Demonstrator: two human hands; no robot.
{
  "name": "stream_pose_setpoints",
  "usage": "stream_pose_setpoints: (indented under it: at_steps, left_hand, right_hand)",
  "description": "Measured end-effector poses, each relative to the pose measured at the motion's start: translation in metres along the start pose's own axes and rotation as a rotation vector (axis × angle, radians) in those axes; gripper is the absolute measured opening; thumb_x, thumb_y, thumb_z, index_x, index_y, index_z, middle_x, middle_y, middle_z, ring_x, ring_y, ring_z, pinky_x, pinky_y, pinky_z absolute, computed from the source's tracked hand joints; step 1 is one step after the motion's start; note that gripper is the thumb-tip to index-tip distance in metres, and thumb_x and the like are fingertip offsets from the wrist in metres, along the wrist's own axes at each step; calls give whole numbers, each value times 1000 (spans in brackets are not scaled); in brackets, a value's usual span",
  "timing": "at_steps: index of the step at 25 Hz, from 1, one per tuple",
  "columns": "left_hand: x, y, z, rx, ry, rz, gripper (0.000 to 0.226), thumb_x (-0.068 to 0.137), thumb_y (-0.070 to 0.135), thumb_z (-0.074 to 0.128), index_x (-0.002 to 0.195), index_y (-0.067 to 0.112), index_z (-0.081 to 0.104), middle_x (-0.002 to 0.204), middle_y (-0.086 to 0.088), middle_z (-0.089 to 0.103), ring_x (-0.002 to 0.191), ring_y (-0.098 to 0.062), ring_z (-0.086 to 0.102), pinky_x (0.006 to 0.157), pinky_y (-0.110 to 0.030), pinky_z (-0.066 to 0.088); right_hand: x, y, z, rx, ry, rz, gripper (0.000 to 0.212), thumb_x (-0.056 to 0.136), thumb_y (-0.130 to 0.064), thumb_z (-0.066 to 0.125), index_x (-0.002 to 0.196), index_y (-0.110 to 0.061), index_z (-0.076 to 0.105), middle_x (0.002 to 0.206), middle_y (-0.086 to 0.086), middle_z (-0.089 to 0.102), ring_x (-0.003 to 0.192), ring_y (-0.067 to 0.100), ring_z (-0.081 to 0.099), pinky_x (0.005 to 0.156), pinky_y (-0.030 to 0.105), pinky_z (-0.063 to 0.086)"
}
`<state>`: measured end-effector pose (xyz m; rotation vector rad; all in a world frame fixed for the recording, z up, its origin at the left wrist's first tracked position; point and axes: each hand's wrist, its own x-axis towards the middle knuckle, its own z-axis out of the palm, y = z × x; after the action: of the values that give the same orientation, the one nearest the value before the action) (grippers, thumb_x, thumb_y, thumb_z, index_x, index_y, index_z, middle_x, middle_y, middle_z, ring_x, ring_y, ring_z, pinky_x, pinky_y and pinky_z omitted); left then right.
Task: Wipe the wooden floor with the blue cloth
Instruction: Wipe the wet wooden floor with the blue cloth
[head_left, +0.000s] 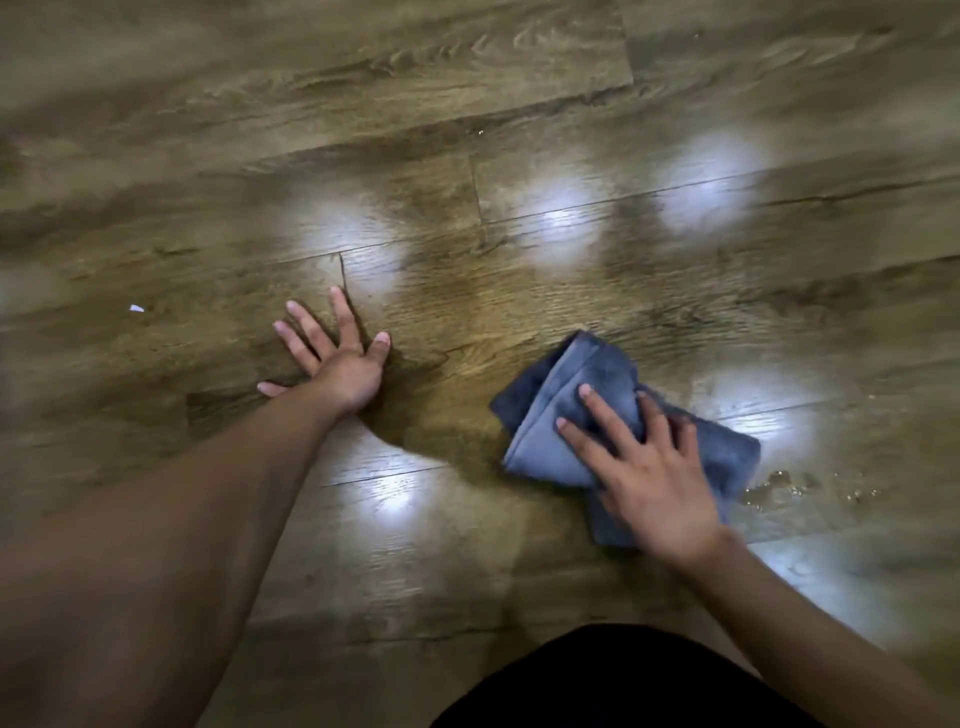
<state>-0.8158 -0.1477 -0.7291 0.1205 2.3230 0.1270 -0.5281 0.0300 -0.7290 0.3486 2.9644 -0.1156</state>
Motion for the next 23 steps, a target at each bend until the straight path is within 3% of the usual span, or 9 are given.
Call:
stream_pose_setpoints:
  at_steps: [4,7,9,11,14,16,20,23]
  left_hand:
    - [2,-3,3,9,22,1,73,101,63,27,152,48,-22,158,-3,-42,147,-28,-36,102,-82,-7]
    - [8,-8,4,-24,26,20,75,102,61,30,154,45,-21,158,-8,-42,146,-33,-37,108,-78,-8]
    - [11,-9,5,-45,26,22,75,102,60,30,155,44,-20,159,-10,-40,146,-35,-36,111,-75,-8]
    - [12,-9,4,-62,31,23,74,101,61,29,155,44,-18,160,-9,-38,146,-34,-36,111,-75,-8]
    - [3,-10,6,-74,68,49,72,98,67,28,155,49,-13,161,-1,-38,147,-27,-36,105,-80,-14]
    - [-9,-9,16,-29,111,121,72,98,68,31,155,51,-11,160,5,-39,146,-25,-38,100,-79,-19]
    - [-28,17,43,13,117,291,72,100,63,34,155,50,-11,160,5,-39,145,-25,-40,99,-77,-23]
    - [-27,46,53,19,70,277,73,98,70,28,154,50,-14,159,6,-41,144,-25,-41,98,-78,-22]
  right_hand:
    - [47,35,-16,12,4,314,61,85,-38,67,143,-35,48,163,1,25,114,47,41,90,58,36]
    - [87,2,-18,90,-3,444,57,88,-40,59,143,-39,44,163,-4,21,120,47,36,99,63,30]
    - [94,-40,-18,89,-17,318,57,90,-41,56,145,-40,42,164,-7,20,127,48,33,103,63,26]
    - [78,-91,-10,46,-13,61,58,90,-41,55,146,-40,41,164,-8,20,132,50,32,104,62,27]
    - [14,-151,11,-45,32,-360,51,90,-38,54,141,-36,52,160,-5,33,128,52,43,98,60,39]
    - [-28,-150,25,-70,36,-539,45,90,-37,48,135,-34,57,156,-4,41,123,49,50,94,57,43]
    - [-44,-73,30,-91,42,-688,53,85,-38,54,138,-33,55,158,-3,37,121,48,54,91,54,46]
    - [-9,-5,15,-131,66,-440,66,78,-32,65,142,-34,51,161,-3,31,119,50,51,89,55,45]
